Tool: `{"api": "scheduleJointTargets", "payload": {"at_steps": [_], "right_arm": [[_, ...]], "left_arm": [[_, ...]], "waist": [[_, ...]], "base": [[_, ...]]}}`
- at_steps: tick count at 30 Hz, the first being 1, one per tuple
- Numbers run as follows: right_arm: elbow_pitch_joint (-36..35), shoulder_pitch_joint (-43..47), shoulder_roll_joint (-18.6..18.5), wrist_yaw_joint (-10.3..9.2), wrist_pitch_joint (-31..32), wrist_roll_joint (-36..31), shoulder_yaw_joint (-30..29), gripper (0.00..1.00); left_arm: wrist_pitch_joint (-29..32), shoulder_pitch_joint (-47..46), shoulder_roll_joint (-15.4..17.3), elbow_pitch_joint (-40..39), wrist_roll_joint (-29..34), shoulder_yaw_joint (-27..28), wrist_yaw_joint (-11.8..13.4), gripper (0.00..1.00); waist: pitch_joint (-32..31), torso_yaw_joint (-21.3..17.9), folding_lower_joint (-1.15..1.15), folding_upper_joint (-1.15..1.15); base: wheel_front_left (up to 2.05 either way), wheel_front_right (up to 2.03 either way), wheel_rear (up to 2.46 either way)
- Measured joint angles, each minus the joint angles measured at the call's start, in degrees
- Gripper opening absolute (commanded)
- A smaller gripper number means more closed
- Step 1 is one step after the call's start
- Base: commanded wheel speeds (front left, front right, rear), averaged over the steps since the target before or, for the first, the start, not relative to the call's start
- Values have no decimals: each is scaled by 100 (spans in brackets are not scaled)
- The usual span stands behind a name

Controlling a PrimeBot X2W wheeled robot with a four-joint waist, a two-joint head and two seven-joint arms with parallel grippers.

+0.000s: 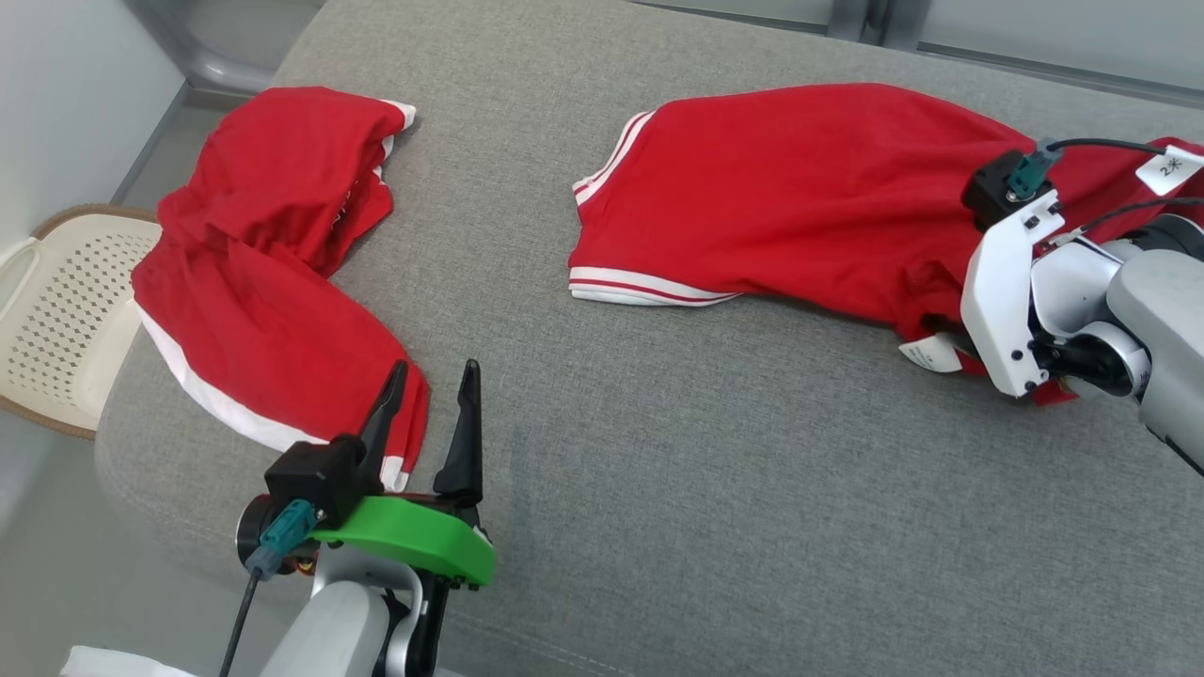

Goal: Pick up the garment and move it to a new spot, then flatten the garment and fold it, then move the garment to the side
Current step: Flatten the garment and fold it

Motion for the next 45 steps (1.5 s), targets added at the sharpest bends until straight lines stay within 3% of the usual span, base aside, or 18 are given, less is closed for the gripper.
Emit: {"api": "scheduleJointTargets", "payload": {"at_steps": [1, 5, 12, 20, 29, 32, 33, 34, 40, 45], "right_arm": [[20, -26, 1, 0, -23, 53, 22, 0], [58, -46, -21, 0, -254, 221, 157, 0], [-88, 138, -54, 1, -1559, 599, -107, 0], [-543, 1101, -171, 0, -3093, 1040, -732, 0], [-865, 2391, -378, 0, -4176, 1189, -1245, 0], [-825, 2776, -256, 0, -4309, 1271, -1340, 39], [-755, 2875, -204, 1, -4346, 1272, -1380, 96], [-672, 2963, -142, 0, -4388, 1308, -1437, 100], [-190, 3300, 116, 0, -4651, 1303, -1828, 100], [-365, 3591, 223, -1, -4885, 1098, -2406, 100]], "left_arm": [[-1, -1, 2, 9, 0, 9, 1, 100], [-3, 1, 49, 54, 0, 43, 12, 100], [10, 62, 211, 51, 0, 81, 58, 100], [199, 296, 450, -180, -18, 116, 177, 100], [387, 443, 591, -424, -33, 96, 258, 100], [430, 456, 590, -460, -38, 65, 263, 100], [435, 458, 591, -464, -40, 58, 263, 100], [449, 458, 593, -468, -40, 52, 263, 100], [463, 478, 653, -488, -54, 60, 303, 100], [458, 602, 711, -527, -87, 103, 355, 100]], "waist": [[10, -3, 0, 0], [-9, -78, 0, 0], [-265, -364, 0, 0], [-607, -935, 0, 0], [-828, -1618, 0, 0], [-870, -1806, 0, 0], [-882, -1864, 0, 0], [-893, -1918, 0, 0], [-956, -2141, 0, 0], [-1063, -2256, 0, 0]], "base": [[0, 0, 0], [0, 0, 0], [0, 0, 0], [0, 0, 0], [0, 0, 0], [0, 0, 0], [0, 0, 0], [0, 0, 0], [0, 0, 0], [0, 0, 0]]}}
